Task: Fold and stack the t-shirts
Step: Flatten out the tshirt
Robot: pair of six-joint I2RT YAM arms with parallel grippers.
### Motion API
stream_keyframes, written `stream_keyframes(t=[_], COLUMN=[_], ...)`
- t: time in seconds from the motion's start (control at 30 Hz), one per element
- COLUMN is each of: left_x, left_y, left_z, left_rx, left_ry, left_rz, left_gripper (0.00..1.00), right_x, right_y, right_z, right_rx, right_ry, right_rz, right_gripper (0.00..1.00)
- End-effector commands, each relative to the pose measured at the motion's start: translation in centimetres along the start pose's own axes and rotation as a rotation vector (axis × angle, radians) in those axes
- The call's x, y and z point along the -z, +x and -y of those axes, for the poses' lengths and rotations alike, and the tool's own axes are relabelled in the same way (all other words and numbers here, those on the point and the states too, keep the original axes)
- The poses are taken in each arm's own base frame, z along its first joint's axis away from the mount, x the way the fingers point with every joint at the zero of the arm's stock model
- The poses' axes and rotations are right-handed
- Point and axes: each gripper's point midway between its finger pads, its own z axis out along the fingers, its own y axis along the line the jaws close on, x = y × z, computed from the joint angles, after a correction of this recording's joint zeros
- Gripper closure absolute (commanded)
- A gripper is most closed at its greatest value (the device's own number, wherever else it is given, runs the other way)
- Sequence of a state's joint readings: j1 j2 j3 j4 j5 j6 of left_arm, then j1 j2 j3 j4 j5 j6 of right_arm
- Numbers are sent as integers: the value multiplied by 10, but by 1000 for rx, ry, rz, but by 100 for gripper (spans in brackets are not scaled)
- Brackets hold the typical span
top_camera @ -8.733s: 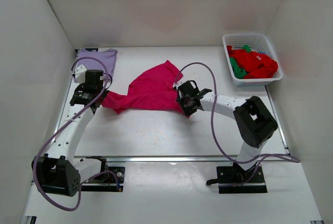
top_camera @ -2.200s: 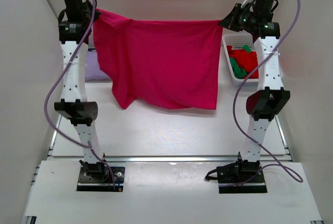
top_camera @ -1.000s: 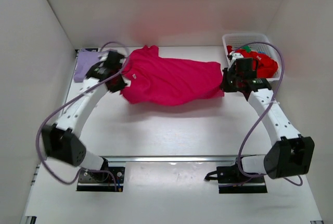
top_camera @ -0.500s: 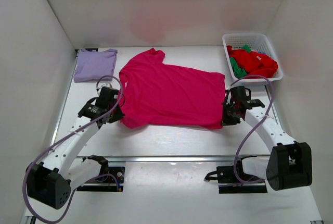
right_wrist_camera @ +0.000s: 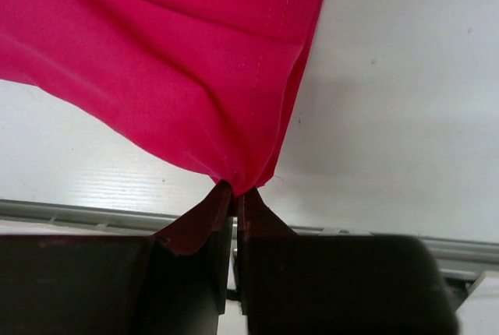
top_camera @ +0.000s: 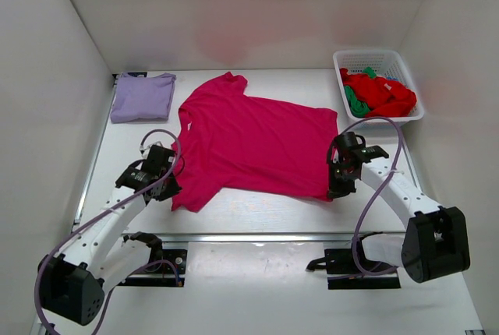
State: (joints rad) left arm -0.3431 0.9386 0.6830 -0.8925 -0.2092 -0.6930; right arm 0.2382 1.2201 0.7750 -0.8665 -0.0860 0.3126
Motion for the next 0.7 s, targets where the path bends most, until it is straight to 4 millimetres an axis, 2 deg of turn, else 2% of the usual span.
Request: stream_keyframes(t=[0.0, 0.07, 0.13, 0.17, 0.23, 0.27, 0.3, 0.5, 0.57, 0.67], left_x=[5, 6, 7, 7, 5, 4, 4, -3, -7, -10], left_y=[-2, -4, -7, -5, -4, -4, -4, 8, 16, 24], left_z=[-5, -10, -8, -8, -10, -11, -10, 0, 5, 15], left_rx=[-24, -30, -39, -40, -51, -53, -48, -104, -139, -140], left_ry=[-30, -63, -61, -52, -56, -63, -62, -69, -66, -40], left_rz=[12, 17, 17, 4, -1, -3, -4, -36, -51, -64], left_gripper=[95, 99, 93, 86, 79, 73, 67, 44, 40, 41], right_x=[14, 14, 15, 16, 17, 18, 22, 35, 32, 26], right_y=[-3, 5, 14, 15, 22, 20, 15, -18, -26, -28], right_z=[-2, -2, -1, 0, 12, 22, 23, 42, 39, 36], right_rx=[-60, -90, -95, -91, -102, -117, -139, -175, -165, -173], right_ry=[-1, -33, -51, -43, 11, 42, 20, 49, 30, 14], right_rz=[1, -44, -80, -75, -91, -77, -61, 18, 21, 5], right_gripper=[97, 96, 95, 94, 95, 96, 95, 93, 92, 88])
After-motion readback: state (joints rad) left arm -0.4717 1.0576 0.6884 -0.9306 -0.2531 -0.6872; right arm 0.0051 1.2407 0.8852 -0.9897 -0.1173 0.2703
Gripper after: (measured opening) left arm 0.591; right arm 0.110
